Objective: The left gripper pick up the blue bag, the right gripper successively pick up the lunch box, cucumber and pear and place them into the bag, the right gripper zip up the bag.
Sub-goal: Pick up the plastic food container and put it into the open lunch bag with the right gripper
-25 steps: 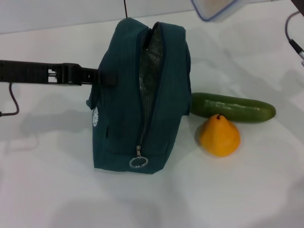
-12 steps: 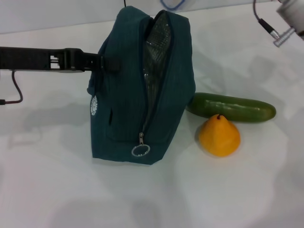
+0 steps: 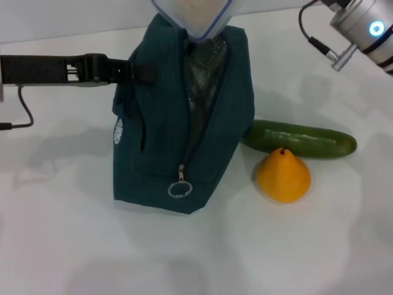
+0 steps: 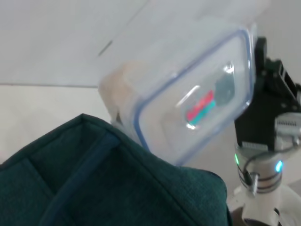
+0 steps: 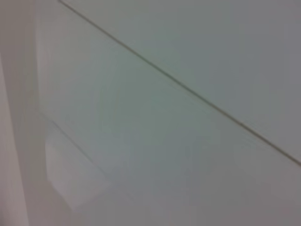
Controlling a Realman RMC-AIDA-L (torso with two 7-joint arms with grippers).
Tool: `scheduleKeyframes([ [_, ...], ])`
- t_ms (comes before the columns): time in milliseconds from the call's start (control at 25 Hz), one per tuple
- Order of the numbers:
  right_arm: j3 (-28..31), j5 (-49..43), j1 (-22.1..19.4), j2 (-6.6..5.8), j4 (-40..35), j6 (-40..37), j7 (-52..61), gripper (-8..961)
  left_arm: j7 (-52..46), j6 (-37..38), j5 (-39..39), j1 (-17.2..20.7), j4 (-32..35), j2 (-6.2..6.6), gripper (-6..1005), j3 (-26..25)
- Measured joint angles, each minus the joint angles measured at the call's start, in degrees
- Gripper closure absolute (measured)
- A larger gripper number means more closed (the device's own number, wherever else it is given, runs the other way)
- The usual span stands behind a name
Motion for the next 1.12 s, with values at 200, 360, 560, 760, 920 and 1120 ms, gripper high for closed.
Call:
scheduleKeyframes([
  [200,-2.22,-0.10,-1.12,0.12,0.23,-0.74,0.14,854,-0.56,-1.47,-2.04,1.10,0.10,0.43,899,0.00],
  [360,-3.02,-0.11,-2.68,0.01,0.05,-1.58,0.18,847,-0.76,-3.65,-2.67,2.51,1.85,1.63,900,0.00],
  [560,-4.22,-0.17,-3.50,0.01,0.47,-3.01,0.17,839,-1.49,-4.47,-4.99,3.96,4.18,2.75,901,0.00],
  [760,-6.12,-0.19,-3.80,-0.12,0.55,-2.74,0.06,831,-1.72,-4.67,-5.12,4.39,4.44,2.65,901,0.00],
  [920,-8.03,-0.20,-3.82,-0.15,0.27,-2.61,0.08,825,-2.16,-4.87,-5.12,4.58,4.47,2.56,901,0.00],
  [1120,-9.59,-0.26,-3.49,-0.19,0.21,-1.60,0.13,817,-2.66,-4.88,-5.16,4.72,5.43,2.43,901,0.00],
])
